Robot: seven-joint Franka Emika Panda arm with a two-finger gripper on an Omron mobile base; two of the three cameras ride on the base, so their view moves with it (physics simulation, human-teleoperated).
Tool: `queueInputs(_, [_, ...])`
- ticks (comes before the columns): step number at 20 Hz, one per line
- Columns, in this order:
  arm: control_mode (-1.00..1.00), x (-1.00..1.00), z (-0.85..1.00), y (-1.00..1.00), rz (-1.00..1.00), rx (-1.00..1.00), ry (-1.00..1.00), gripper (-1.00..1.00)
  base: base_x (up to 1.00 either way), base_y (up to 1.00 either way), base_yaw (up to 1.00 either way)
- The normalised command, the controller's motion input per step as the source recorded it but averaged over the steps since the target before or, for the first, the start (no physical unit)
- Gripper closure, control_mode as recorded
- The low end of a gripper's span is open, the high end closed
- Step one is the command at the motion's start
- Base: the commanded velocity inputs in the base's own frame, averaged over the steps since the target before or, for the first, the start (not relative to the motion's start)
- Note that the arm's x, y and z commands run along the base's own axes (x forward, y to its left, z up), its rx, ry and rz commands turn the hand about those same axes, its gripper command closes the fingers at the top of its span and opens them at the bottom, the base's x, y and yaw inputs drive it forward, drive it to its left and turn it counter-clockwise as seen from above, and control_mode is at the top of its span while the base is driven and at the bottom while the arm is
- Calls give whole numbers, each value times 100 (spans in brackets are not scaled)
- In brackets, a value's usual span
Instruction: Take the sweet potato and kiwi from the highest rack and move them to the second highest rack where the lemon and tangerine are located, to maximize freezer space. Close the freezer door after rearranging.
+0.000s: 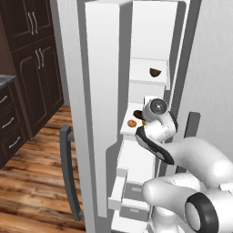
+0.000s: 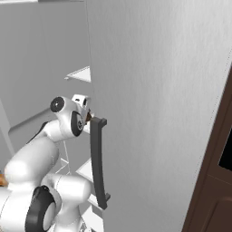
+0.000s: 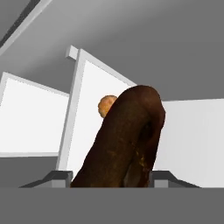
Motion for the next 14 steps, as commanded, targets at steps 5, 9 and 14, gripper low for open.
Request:
queueInputs(5, [-100, 46, -14, 0, 0, 0, 1, 100, 0, 0, 0])
queueInputs(9, [-100, 37, -20, 0, 0, 0, 1, 100, 0, 0, 0])
queueInputs(14, [-100, 36, -18, -2, 0, 0, 1, 100, 0, 0, 0])
